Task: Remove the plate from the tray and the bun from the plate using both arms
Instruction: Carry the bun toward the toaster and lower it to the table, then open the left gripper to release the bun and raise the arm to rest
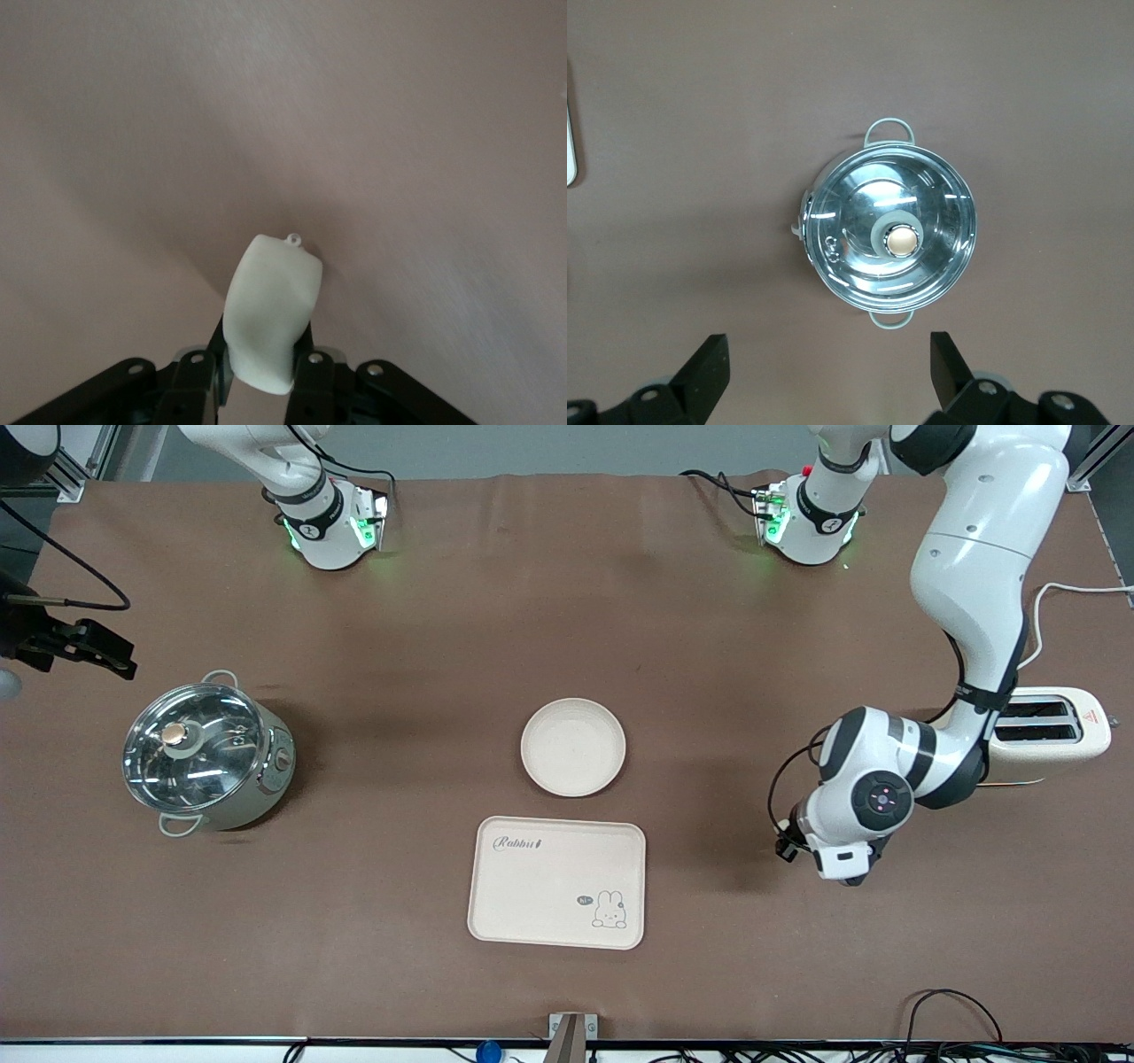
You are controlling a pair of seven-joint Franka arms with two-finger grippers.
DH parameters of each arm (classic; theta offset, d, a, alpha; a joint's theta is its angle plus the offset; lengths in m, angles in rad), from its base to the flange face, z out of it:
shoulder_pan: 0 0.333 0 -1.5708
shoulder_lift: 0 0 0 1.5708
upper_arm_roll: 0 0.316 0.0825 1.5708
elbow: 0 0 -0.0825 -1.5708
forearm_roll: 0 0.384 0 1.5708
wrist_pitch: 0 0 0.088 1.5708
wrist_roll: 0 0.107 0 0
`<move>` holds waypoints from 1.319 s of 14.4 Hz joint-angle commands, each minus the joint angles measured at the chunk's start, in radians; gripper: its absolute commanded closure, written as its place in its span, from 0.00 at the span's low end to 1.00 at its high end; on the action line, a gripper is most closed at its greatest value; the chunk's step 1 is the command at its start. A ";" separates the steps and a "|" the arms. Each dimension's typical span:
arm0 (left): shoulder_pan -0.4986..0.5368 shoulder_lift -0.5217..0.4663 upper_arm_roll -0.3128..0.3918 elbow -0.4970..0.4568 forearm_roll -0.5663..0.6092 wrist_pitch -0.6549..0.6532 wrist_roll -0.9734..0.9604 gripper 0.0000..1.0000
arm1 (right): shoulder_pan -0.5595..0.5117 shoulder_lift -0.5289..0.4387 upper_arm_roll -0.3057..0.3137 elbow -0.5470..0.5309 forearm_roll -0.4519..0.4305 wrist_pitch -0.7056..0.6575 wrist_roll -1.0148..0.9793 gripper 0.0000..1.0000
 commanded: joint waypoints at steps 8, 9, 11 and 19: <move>0.019 -0.133 -0.020 0.000 0.040 -0.152 0.207 0.00 | -0.054 -0.013 0.005 -0.007 0.038 0.008 -0.014 0.00; 0.020 -0.190 -0.022 0.006 0.043 -0.201 0.279 0.00 | -0.054 -0.013 0.005 -0.007 0.038 0.009 -0.014 0.00; 0.022 -0.316 -0.023 0.008 0.034 -0.255 0.451 0.00 | -0.054 -0.013 0.005 -0.007 0.038 0.008 -0.013 0.00; 0.135 -0.663 -0.022 0.068 -0.110 -0.591 1.089 0.00 | -0.053 -0.013 0.007 -0.007 0.041 0.008 -0.128 0.00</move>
